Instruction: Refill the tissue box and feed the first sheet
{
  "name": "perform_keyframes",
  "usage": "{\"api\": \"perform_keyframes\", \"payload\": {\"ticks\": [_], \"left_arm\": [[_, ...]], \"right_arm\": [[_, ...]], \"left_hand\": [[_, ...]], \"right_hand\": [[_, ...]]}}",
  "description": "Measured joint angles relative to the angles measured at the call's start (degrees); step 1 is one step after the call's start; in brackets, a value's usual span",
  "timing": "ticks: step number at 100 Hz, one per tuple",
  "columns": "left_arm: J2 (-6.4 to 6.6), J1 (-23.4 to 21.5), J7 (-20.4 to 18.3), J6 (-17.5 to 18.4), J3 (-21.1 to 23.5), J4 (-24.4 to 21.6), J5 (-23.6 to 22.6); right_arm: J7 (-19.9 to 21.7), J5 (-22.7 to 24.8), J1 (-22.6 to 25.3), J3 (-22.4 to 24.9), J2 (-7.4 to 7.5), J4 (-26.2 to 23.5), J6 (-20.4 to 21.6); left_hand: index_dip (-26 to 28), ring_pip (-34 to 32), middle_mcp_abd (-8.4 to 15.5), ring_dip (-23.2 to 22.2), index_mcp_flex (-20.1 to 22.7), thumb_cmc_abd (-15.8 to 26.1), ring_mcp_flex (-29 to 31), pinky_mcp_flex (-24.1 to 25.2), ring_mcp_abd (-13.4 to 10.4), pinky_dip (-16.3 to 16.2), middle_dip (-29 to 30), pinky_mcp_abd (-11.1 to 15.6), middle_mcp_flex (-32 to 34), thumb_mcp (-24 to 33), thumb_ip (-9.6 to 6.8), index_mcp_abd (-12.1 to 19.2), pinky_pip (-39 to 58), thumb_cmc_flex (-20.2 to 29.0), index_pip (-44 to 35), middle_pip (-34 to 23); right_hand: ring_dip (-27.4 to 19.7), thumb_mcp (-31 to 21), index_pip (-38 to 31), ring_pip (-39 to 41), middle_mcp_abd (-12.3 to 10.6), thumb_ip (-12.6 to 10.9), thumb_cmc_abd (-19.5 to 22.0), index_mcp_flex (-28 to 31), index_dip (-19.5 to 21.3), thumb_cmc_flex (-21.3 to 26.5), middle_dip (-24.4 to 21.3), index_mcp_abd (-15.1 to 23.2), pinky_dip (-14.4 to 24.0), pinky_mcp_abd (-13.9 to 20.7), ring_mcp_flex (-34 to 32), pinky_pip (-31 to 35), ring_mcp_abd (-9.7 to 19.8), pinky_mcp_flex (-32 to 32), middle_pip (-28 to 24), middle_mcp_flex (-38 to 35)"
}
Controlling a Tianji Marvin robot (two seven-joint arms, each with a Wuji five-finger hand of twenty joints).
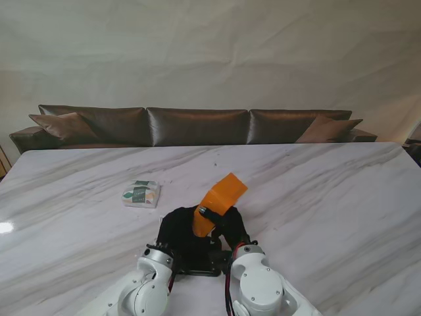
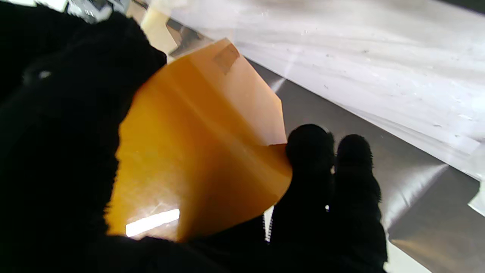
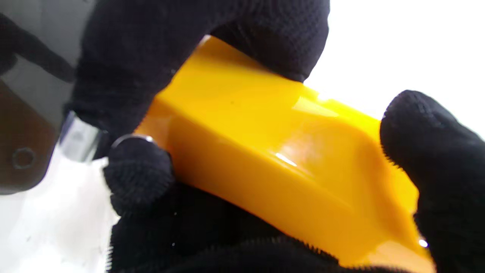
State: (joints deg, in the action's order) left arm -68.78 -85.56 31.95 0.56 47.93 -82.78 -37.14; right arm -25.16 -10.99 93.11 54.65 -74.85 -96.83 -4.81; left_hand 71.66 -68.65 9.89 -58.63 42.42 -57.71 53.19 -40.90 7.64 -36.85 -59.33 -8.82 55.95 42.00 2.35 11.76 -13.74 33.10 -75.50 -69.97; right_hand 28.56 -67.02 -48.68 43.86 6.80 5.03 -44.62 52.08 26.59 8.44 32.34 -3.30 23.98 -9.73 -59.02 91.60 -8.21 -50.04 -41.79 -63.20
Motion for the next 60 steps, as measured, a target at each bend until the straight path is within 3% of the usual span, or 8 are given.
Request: {"api": "perform_keyframes", "payload": {"ticks": [16,31,34,37,41,45,60], "left_arm": [[-1.48,-0.19,2.8,0.15,0.58,1.24,2.2],[-1.65,-0.25,2.81,-0.27,0.86,1.14,1.69],[-1.68,-0.26,2.81,-0.34,0.88,1.09,1.69],[-1.71,-0.26,2.81,-0.37,0.92,1.07,1.69],[-1.76,-0.26,2.83,-0.38,0.95,1.06,1.69],[-1.84,-0.25,2.95,-0.38,0.99,1.05,1.71],[-2.42,-0.25,4.27,-0.38,1.02,1.16,2.13]], "right_arm": [[6.34,0.45,0.29,0.94,1.22,-0.7,0.53],[8.76,2.73,0.62,1.21,2.45,-1.58,0.0],[9.09,2.79,0.73,1.34,2.54,-1.79,-0.19],[9.45,2.79,0.85,1.51,2.61,-1.99,-0.37],[9.97,2.76,1.03,1.78,2.71,-2.31,-0.62],[10.53,2.71,1.24,2.06,2.81,-2.61,-0.82],[13.22,2.97,1.93,3.27,3.37,-3.9,-1.61]], "left_hand": [[2.01,-2.26,-1.98,0.95,5.39,-7.15,4.47,-5.68,0.37,0.98,-0.34,-0.55,5.06,2.66,-0.12,-0.27,0.0,1.77,-1.65,-1.01],[2.13,-2.3,-2.32,1.07,7.07,-9.09,7.35,-8.64,0.38,1.0,-0.35,-0.68,5.86,3.37,-0.14,-0.74,0.0,1.85,-1.36,-1.02],[2.14,-2.3,-2.42,1.09,7.15,-9.52,7.46,-9.08,0.38,1.0,-0.36,-0.71,5.87,3.84,-0.68,-0.75,0.0,1.9,-1.24,-1.02],[2.14,-2.31,-2.49,1.09,7.17,-9.69,7.95,-9.41,0.38,1.0,-0.36,-0.74,5.88,3.92,-0.69,-0.88,0.0,1.9,-1.12,-1.02],[2.14,-2.32,-2.54,1.1,7.17,-10.03,8.02,-9.8,0.38,1.01,-0.36,-0.77,5.88,4.1,-0.69,-0.94,0.0,1.93,-1.07,-1.02],[2.14,-2.37,-2.59,1.11,7.18,-10.23,8.04,-9.99,0.38,1.01,-0.36,-0.79,5.88,4.1,-0.69,-0.97,0.0,2.11,-1.07,-1.02],[2.14,-2.41,-3.71,1.12,9.07,-13.2,8.78,-11.15,0.38,1.3,-0.37,-1.15,6.57,5.43,-0.69,-1.39,0.0,2.81,-0.89,-1.1]], "right_hand": [[-2.98,3.56,4.48,-7.23,1.11,-0.27,4.05,-7.35,-2.7,-0.32,-4.67,-1.7,-0.04,-1.21,5.25,-5.48,-1.31,7.11,3.83,5.57],[-5.51,9.4,5.01,-11.96,0.67,-1.61,8.42,-12.06,-4.23,-0.31,-6.6,-1.74,0.82,-1.91,10.11,-9.74,-1.7,12.53,5.11,9.46],[-6.12,12.52,5.01,-12.63,0.56,-3.08,10.24,-12.82,-4.89,-0.25,-6.99,-1.73,1.17,-1.92,11.04,-10.41,-1.79,13.25,5.15,10.14],[-6.48,15.48,5.01,-13.18,0.49,-6.52,12.19,-13.18,-5.73,-0.3,-7.3,-1.73,1.39,-1.92,11.86,-10.74,-1.82,13.87,5.19,10.77],[-7.0,16.42,5.01,-13.71,0.46,-10.36,12.43,-14.07,-6.29,-1.72,-7.7,-1.73,1.52,-1.92,12.67,-11.39,-1.93,14.55,5.19,11.44],[-7.59,16.2,5.01,-14.64,0.22,-12.52,11.76,-14.94,-6.86,-3.13,-7.86,-1.73,1.61,-1.92,14.02,-11.91,-1.93,15.46,5.21,12.5],[-8.87,15.33,5.01,-16.6,-0.87,-13.43,11.74,-18.45,-8.0,-5.32,-8.53,-1.57,1.62,-1.94,17.26,-14.93,-1.41,17.56,5.88,15.25]]}}
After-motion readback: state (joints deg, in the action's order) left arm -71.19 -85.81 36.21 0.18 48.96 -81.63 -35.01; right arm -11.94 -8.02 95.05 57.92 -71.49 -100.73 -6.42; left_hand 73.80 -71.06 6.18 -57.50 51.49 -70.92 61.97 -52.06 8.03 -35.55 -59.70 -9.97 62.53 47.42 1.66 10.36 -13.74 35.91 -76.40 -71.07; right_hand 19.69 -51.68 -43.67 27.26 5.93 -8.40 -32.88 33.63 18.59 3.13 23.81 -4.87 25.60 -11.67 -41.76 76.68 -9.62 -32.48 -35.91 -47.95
